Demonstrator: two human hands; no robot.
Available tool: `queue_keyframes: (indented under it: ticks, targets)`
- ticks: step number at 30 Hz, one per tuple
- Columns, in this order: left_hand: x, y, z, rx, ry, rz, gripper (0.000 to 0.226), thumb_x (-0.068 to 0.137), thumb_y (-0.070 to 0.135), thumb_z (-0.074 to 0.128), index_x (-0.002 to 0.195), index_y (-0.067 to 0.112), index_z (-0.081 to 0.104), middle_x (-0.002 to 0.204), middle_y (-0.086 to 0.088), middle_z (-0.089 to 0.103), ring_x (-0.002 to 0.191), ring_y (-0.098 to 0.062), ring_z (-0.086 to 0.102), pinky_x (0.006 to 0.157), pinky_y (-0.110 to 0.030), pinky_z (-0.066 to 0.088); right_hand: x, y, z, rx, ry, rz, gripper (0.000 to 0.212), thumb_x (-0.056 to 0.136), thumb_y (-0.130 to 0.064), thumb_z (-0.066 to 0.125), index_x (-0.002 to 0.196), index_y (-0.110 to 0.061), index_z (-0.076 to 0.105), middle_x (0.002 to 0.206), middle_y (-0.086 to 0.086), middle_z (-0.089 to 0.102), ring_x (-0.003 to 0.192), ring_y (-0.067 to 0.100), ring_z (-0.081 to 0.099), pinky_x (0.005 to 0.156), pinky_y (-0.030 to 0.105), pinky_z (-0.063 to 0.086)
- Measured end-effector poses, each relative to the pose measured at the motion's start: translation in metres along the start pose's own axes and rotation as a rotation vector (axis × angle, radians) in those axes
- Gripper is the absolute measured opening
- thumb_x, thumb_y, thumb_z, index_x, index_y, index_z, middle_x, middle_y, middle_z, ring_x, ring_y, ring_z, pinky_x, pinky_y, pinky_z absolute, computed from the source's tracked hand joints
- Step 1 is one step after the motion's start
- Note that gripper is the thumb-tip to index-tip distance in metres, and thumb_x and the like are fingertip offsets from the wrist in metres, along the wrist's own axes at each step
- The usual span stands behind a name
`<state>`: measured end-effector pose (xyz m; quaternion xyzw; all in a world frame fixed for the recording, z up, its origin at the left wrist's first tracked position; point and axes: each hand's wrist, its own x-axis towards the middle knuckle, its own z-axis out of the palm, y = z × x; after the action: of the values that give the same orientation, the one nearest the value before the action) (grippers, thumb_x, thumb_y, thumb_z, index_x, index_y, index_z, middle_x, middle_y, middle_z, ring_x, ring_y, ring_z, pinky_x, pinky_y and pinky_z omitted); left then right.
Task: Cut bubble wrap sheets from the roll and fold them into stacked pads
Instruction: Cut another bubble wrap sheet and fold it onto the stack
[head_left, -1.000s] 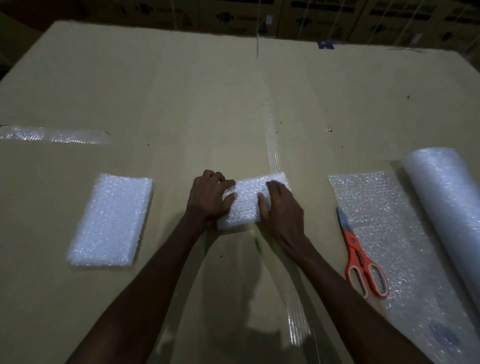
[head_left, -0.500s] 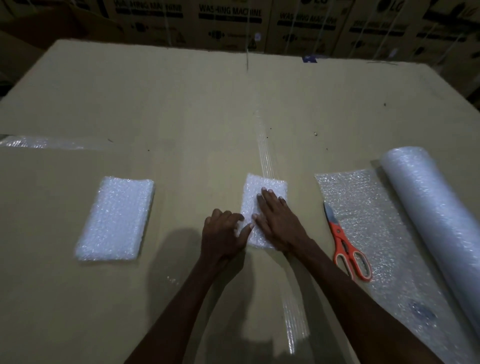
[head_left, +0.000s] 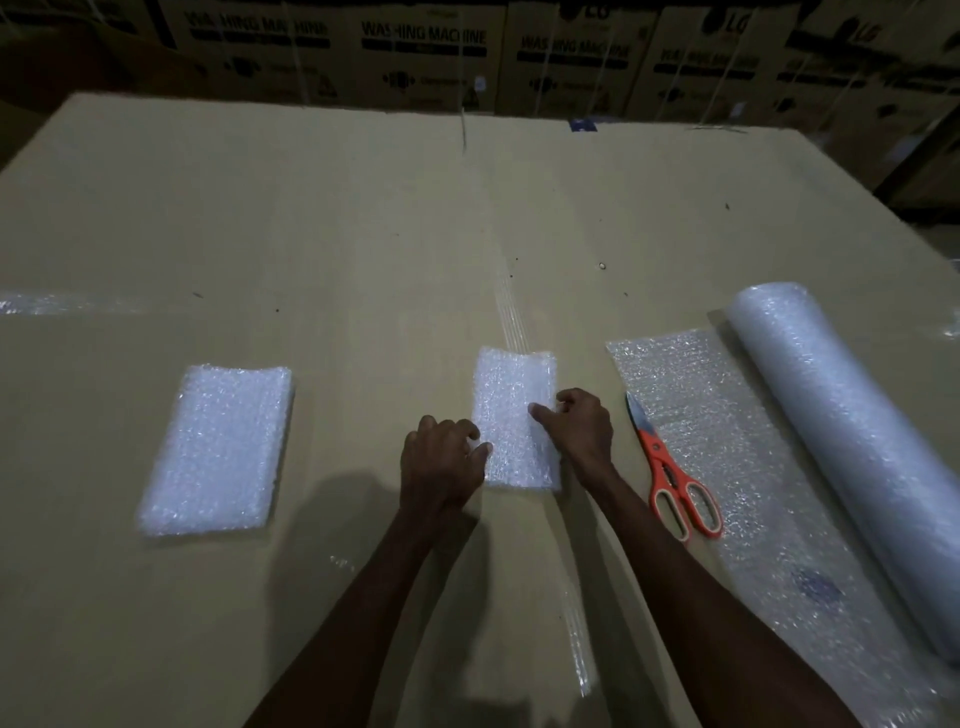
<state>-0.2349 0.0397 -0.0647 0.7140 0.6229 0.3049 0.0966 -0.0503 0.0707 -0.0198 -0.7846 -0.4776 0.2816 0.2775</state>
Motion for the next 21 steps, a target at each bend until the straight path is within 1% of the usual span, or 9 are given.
queue_keyframes:
  ticks: [3, 5, 8, 11, 13, 14, 16, 18, 21]
  targets:
    - [-0.002, -0.001, -0.005, 0.021, -0.056, -0.019, 0.028, 0.081, 0.047, 0.062, 0.087, 0.022, 0.072, 0.070, 0.010, 0.064, 0.075, -0.025, 0.060, 0.063, -0.036, 0.045, 0.002, -0.004, 0.002, 0.336, -0.126, 0.144, 0.011, 0.080, -0.017, 0.081, 0.084, -0.012, 0.072, 0.094, 0.007, 0.074, 0.089, 0.031, 0.071, 0.080, 0.045, 0.060]
    - [-0.002, 0.003, -0.015, 0.008, -0.108, -0.073, 0.030, 0.085, 0.047, 0.062, 0.098, 0.021, 0.071, 0.077, 0.007, 0.069, 0.087, -0.025, 0.060, 0.072, -0.038, 0.047, -0.003, -0.008, -0.003, 0.482, -0.169, 0.139, 0.008, 0.080, -0.011, 0.079, 0.077, -0.014, 0.072, 0.092, 0.012, 0.075, 0.086, 0.030, 0.069, 0.079, 0.044, 0.058]
    - [0.005, 0.013, -0.028, -0.073, -0.194, -0.273, 0.042, 0.088, 0.047, 0.067, 0.120, 0.020, 0.064, 0.103, 0.004, 0.072, 0.105, -0.024, 0.057, 0.088, -0.037, 0.047, -0.015, -0.016, -0.018, 0.600, -0.219, 0.081, 0.003, 0.085, -0.011, 0.076, 0.086, -0.012, 0.074, 0.100, 0.018, 0.075, 0.090, 0.029, 0.067, 0.084, 0.045, 0.057]
    - [0.014, 0.022, -0.043, -0.604, -0.192, -0.456, 0.073, 0.084, 0.044, 0.075, 0.145, 0.019, 0.043, 0.140, -0.001, 0.054, 0.128, -0.019, 0.049, 0.103, -0.038, 0.046, -0.029, -0.026, -0.038, 0.679, -0.260, 0.008, 0.010, 0.087, -0.011, 0.076, 0.095, -0.006, 0.073, 0.101, 0.021, 0.074, 0.088, 0.027, 0.067, 0.080, 0.041, 0.056]
    - [0.016, 0.031, -0.055, -0.948, -0.203, -0.532, 0.077, 0.089, 0.029, 0.076, 0.152, 0.018, 0.033, 0.153, -0.002, 0.041, 0.138, -0.016, 0.040, 0.107, -0.032, 0.042, -0.040, -0.032, -0.053, 0.725, -0.284, -0.045, 0.010, 0.087, -0.008, 0.075, 0.096, -0.006, 0.073, 0.096, 0.018, 0.074, 0.084, 0.023, 0.068, 0.073, 0.034, 0.056]
    - [0.016, 0.035, -0.062, -1.040, -0.237, -0.541, 0.074, 0.090, 0.025, 0.074, 0.152, 0.019, 0.033, 0.154, -0.002, 0.041, 0.138, -0.015, 0.042, 0.101, -0.028, 0.044, -0.046, -0.035, -0.060, 0.753, -0.299, -0.067, 0.008, 0.087, -0.006, 0.075, 0.095, -0.007, 0.072, 0.094, 0.015, 0.074, 0.081, 0.021, 0.068, 0.070, 0.030, 0.056]
    - [0.014, 0.044, -0.075, -1.120, -0.327, -0.532, 0.074, 0.085, 0.034, 0.076, 0.149, 0.021, 0.040, 0.148, -0.004, 0.051, 0.131, -0.016, 0.052, 0.095, -0.025, 0.046, -0.056, -0.036, -0.072, 0.802, -0.316, -0.099, 0.010, 0.088, -0.001, 0.073, 0.095, -0.007, 0.070, 0.091, 0.011, 0.074, 0.077, 0.018, 0.068, 0.068, 0.026, 0.057]
    - [0.003, 0.052, -0.082, -1.143, -0.381, -0.504, 0.078, 0.075, 0.047, 0.078, 0.143, 0.025, 0.048, 0.137, -0.002, 0.062, 0.124, -0.017, 0.059, 0.102, -0.036, 0.047, -0.067, -0.031, -0.081, 0.832, -0.341, -0.111, 0.012, 0.088, 0.000, 0.072, 0.097, -0.006, 0.069, 0.091, 0.011, 0.074, 0.077, 0.018, 0.068, 0.067, 0.026, 0.057]
    - [-0.015, 0.070, -0.088, -1.145, -0.353, -0.454, 0.045, 0.094, 0.028, 0.068, 0.136, 0.019, 0.055, 0.125, -0.002, 0.069, 0.109, -0.017, 0.067, 0.091, -0.034, 0.054, -0.079, -0.017, -0.084, 0.855, -0.359, -0.106, 0.017, 0.086, 0.000, 0.074, 0.102, -0.003, 0.069, 0.095, 0.016, 0.075, 0.083, 0.024, 0.068, 0.074, 0.033, 0.057]
